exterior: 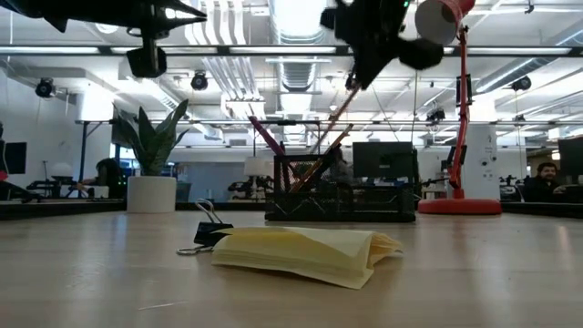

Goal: Pick and place office supplies into organizer
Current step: Put the orange pencil into the black desk organizer, then put the black binder clip into the black desk organizer

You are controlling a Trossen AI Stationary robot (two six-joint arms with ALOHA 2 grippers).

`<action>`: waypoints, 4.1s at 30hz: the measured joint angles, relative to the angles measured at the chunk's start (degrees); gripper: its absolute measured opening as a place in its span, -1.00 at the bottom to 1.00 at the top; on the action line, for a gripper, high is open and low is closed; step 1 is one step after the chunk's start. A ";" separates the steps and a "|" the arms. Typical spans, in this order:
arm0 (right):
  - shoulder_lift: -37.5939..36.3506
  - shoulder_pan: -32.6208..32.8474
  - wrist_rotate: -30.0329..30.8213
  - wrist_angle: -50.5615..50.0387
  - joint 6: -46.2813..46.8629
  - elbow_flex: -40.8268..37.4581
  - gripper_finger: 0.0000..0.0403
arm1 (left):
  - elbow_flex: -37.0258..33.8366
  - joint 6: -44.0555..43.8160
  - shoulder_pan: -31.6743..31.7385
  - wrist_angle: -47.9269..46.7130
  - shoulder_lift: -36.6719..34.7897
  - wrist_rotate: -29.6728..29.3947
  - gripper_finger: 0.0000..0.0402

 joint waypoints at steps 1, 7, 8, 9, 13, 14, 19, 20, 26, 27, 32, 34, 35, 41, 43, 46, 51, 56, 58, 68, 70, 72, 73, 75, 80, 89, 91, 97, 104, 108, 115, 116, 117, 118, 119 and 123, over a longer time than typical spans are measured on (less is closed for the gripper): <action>1.02 -0.51 -0.01 -0.01 -1.61 -0.01 -0.93 | 0.01 0.00 0.00 0.51 0.02 0.02 -1.00; 6.27 -2.44 -0.26 -0.18 -7.80 -0.03 -0.90 | -0.15 0.00 0.00 1.86 -1.16 0.04 -1.00; 6.85 -2.47 -0.28 1.21 -8.76 -0.03 -0.90 | -0.15 0.00 0.00 1.96 -1.27 0.06 -1.00; 7.12 -2.43 -0.46 2.34 -9.74 -0.03 -0.90 | -0.15 0.00 0.00 2.11 -1.42 0.07 -1.00; 7.73 -2.31 -3.37 8.67 -13.87 0.00 -0.89 | -0.18 0.18 0.00 2.19 -1.78 0.11 -1.00; 7.76 -2.34 -3.86 9.84 -14.21 -0.01 -0.89 | -0.19 0.71 0.00 2.21 -1.84 0.17 -1.00; 7.85 -2.95 -5.91 12.27 -13.45 -0.01 -0.89 | -0.30 1.18 0.00 2.23 -1.84 0.26 -1.00; 7.87 -3.10 -6.62 12.53 -12.18 -0.01 -0.88 | -0.32 1.20 0.00 2.20 -1.83 0.26 -1.00; 7.87 -3.17 -10.26 12.60 -4.87 -0.03 -0.68 | -0.37 1.30 0.00 2.25 -1.81 0.50 -1.00; 7.87 -3.15 -10.33 12.70 -3.42 -0.03 -0.62 | -0.37 1.33 0.00 2.26 -1.81 0.50 -1.00; 7.87 -2.34 -8.42 12.98 -1.47 0.00 -0.29 | -0.37 1.47 0.00 2.28 -1.84 0.52 -1.00; 7.66 -0.92 -6.92 13.13 -0.10 0.46 -0.18 | -0.37 1.53 0.00 2.26 -1.72 0.52 -1.00; 7.42 -0.09 -6.48 13.07 0.51 0.76 -0.12 | -0.37 1.83 0.00 2.24 -1.61 0.52 -1.00; 3.18 7.37 -17.80 10.88 9.71 1.66 0.07 | -0.64 11.05 0.02 3.52 0.90 -2.37 -1.00; 1.48 9.83 -24.27 10.43 16.29 0.73 0.09 | -0.85 10.12 0.06 8.21 3.27 -4.15 -1.00; 0.11 12.80 -30.12 10.67 24.97 -1.84 0.09 | 0.19 12.57 -0.71 10.21 7.90 2.19 -1.00; 0.46 17.23 -30.47 18.46 27.14 -8.45 0.09 | 1.47 18.74 -10.93 -10.26 16.82 4.88 -1.00; 2.04 19.18 -30.18 28.56 35.14 -12.82 0.09 | 1.96 20.87 -29.53 -16.44 22.16 -10.17 -1.00; 2.31 19.92 -28.81 32.30 38.70 -14.01 0.09 | 1.96 19.91 -36.87 -14.76 23.86 -18.32 -1.00; 10.26 24.17 -24.35 61.21 43.84 -14.60 0.09 | 7.38 2.58 -55.60 -14.87 38.31 -40.28 -1.00; 13.18 24.61 -24.17 61.93 45.18 -12.23 0.09 | 8.83 3.22 -56.02 -14.77 40.94 -40.08 -1.00; 16.33 24.63 -24.18 61.63 48.48 -9.10 0.09 | 9.59 5.17 -55.98 -14.30 43.17 -39.85 -1.00; 17.84 24.46 -24.10 61.46 49.86 -7.89 0.09 | 9.60 5.90 -55.91 -14.26 44.20 -39.81 -1.00; 21.27 24.07 -23.18 61.33 52.59 -4.80 0.09 | 9.44 6.92 -55.91 -14.13 46.02 -39.13 -1.00; 29.47 24.40 -14.92 57.17 56.72 3.42 0.09 | 9.20 7.36 -56.89 -14.22 47.46 -37.06 -1.00; 38.01 25.07 -6.88 39.65 66.91 17.05 0.09 | 9.19 10.56 -59.00 -12.81 45.75 -37.51 -1.00; 39.00 25.13 -9.08 35.82 68.59 19.24 0.09 | 9.17 10.58 -58.97 -12.78 45.66 -37.59 -1.00; 39.76 25.53 -8.98 28.17 74.00 22.03 0.09 | 8.69 10.55 -58.97 -12.45 45.66 -37.96 -1.00; 39.74 25.07 -12.74 28.17 77.24 20.86 0.05 | 8.44 10.51 -58.95 -11.69 45.64 -38.60 -1.00; 39.75 24.93 -12.73 28.46 77.27 20.43 -0.08 | 8.33 10.54 -58.95 -11.29 45.64 -38.61 -1.00; 39.74 24.54 -12.83 28.61 77.12 20.10 -0.36 | 8.29 10.54 -58.90 -11.38 45.64 -39.38 -1.00; 39.74 24.45 -12.83 28.63 77.05 20.04 -0.41 | 8.29 10.54 -58.90 -11.40 45.64 -39.81 -1.00; 39.74 24.39 -12.87 28.62 77.03 20.01 -0.45 | 8.29 10.54 -58.90 -11.39 45.64 -40.04 -1.00; 39.74 24.26 -12.88 28.85 77.03 19.97 -0.49 | 8.29 10.54 -58.90 -11.39 45.64 -40.09 -1.00; 39.74 24.13 -12.87 29.14 77.03 19.97 -0.52 | 8.27 10.54 -58.90 -11.40 45.64 -40.09 -1.00; 39.74 23.84 -12.86 29.86 77.01 19.84 -0.61 | 8.17 10.52 -58.90 -11.44 45.64 -40.09 -1.00</action>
